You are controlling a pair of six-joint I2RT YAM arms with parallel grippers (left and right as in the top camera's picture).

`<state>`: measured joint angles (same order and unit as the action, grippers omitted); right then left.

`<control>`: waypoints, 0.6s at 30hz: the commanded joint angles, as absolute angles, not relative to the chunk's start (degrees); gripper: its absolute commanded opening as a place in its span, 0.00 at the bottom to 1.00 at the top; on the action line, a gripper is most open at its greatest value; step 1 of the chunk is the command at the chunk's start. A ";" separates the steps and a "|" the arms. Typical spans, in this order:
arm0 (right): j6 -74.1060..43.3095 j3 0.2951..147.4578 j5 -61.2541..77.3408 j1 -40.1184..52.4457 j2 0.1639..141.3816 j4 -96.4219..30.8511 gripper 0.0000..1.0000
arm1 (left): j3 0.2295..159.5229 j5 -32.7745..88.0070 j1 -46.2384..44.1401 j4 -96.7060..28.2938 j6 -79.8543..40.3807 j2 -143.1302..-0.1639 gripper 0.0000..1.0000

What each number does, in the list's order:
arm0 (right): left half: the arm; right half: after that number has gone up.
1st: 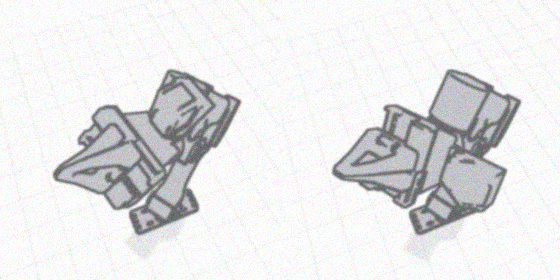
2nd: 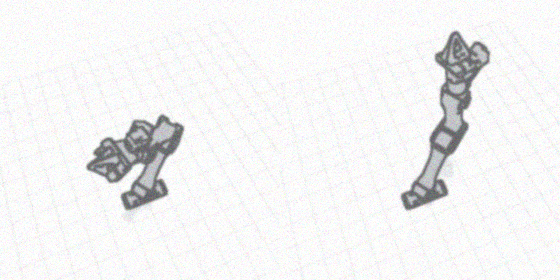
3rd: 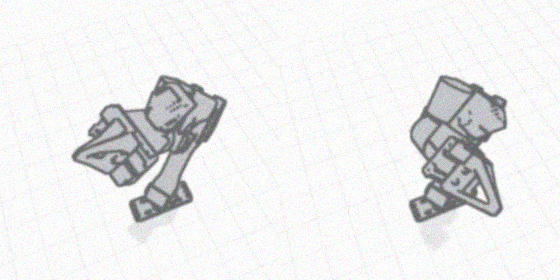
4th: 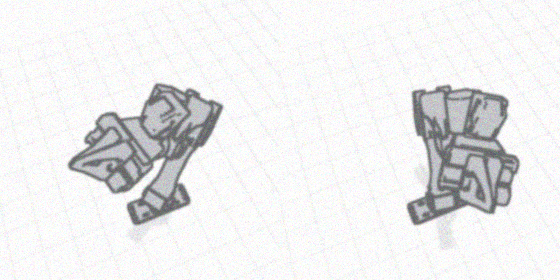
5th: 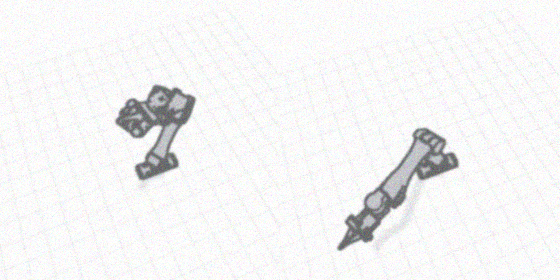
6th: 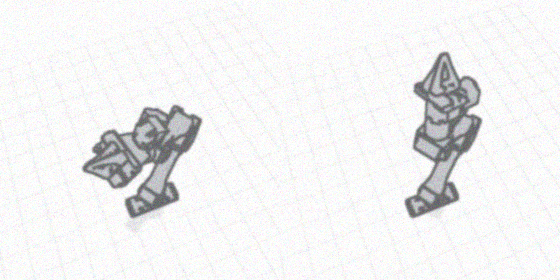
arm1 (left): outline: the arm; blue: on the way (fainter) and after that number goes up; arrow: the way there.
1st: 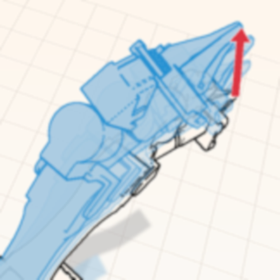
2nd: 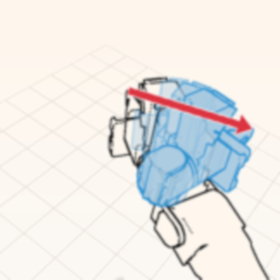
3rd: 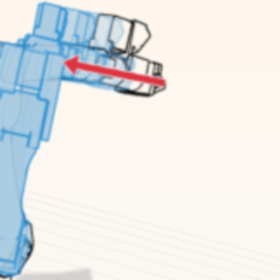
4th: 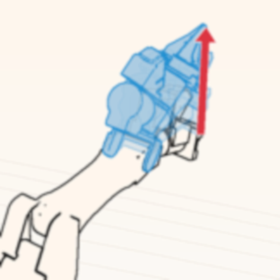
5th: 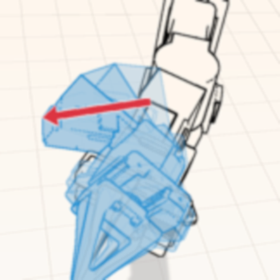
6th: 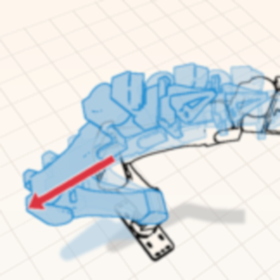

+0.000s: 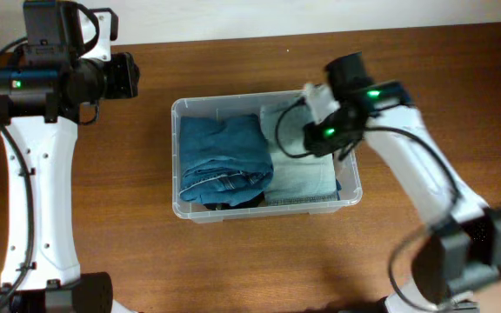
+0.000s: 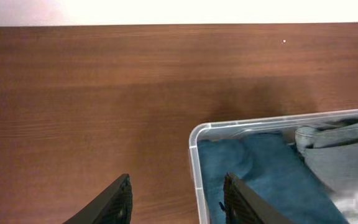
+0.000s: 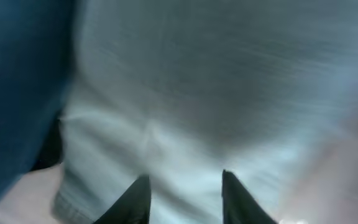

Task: Pack container
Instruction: 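Press and tuck the clothes flat in the bin with the right gripper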

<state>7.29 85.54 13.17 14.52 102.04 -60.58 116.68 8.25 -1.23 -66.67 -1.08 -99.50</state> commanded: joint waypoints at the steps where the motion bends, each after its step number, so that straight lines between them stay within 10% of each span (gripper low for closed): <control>1: 7.03 83.79 13.30 17.17 110.78 -60.16 0.38 | 116.51 7.68 -1.06 -66.78 -0.82 -99.46 0.48; 11: 7.07 97.86 13.54 18.02 101.47 -66.54 0.47 | 116.51 7.46 2.07 -67.94 -0.84 -99.44 0.48; 18: 7.05 102.65 17.02 27.38 100.09 -66.85 0.28 | 116.51 7.22 5.52 -68.34 -0.82 -99.44 0.49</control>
